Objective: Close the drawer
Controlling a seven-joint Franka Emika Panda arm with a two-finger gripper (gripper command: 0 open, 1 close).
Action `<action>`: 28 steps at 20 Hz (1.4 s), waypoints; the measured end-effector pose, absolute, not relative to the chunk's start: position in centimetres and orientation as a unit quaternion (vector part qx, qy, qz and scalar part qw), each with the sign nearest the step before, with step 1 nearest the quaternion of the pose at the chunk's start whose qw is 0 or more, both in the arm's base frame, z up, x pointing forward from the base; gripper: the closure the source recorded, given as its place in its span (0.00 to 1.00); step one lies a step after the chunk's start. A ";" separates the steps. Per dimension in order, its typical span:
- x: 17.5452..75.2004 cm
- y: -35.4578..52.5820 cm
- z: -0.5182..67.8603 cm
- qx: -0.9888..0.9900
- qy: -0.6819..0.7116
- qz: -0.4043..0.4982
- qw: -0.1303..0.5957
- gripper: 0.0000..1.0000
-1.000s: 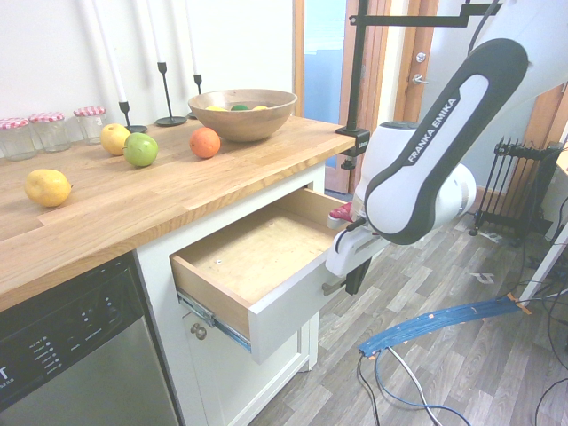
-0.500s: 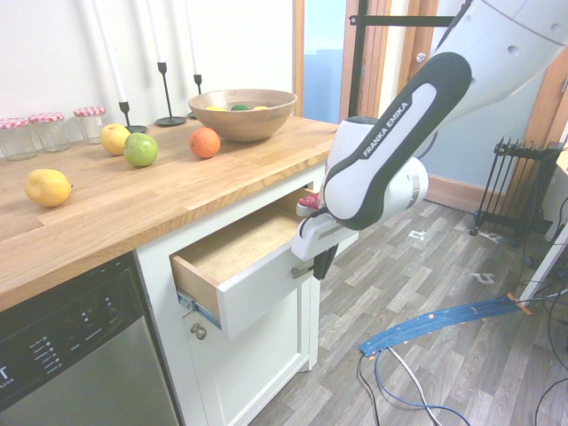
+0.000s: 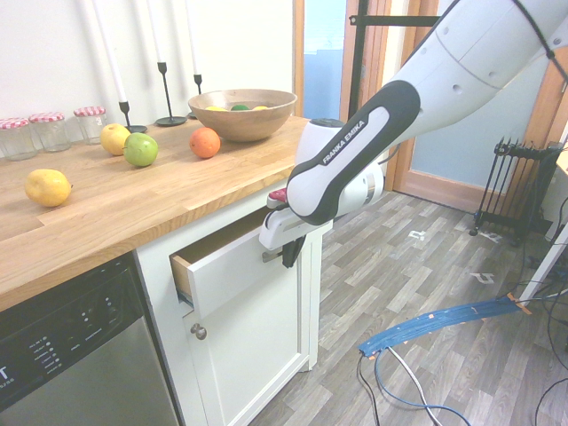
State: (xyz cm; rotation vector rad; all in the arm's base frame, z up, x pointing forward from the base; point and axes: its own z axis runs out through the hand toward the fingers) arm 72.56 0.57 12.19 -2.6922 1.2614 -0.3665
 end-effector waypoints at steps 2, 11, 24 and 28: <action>73.8 0.9 11.7 -0.895 0.421 -0.130 0.070 1.00; 76.4 1.2 11.7 -0.892 0.422 -0.147 0.067 1.00; 73.0 1.0 8.1 -0.903 0.423 -0.077 0.030 1.00; 70.4 0.1 9.8 -0.908 0.415 -0.055 0.020 1.00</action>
